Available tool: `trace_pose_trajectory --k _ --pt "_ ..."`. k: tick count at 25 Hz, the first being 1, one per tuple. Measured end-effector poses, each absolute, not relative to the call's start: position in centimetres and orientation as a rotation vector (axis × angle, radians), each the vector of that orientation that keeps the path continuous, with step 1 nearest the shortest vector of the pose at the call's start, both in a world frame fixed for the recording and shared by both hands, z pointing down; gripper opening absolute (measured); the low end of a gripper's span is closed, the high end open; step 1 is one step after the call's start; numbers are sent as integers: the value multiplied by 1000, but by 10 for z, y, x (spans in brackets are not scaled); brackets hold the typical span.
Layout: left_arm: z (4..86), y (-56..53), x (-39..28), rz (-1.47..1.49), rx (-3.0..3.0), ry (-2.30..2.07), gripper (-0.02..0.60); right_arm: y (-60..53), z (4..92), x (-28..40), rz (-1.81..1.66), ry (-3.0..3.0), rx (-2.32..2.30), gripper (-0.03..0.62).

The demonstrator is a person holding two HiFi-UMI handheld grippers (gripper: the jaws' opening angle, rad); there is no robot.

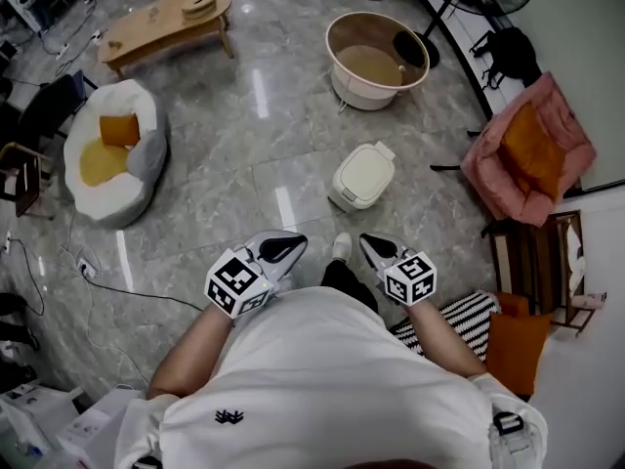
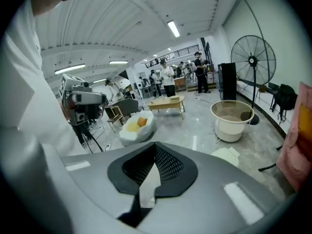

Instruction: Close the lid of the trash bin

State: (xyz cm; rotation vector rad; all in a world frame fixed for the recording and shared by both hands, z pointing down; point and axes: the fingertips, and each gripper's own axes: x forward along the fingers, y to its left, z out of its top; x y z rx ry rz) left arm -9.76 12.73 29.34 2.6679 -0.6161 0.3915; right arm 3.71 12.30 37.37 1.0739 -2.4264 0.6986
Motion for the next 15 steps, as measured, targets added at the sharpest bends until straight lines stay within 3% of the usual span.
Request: trace_pose_trajectory --k 15 --pt "298 160 -156 400 2612 -709 57 174 314 -14 514 -2520 1032 2"
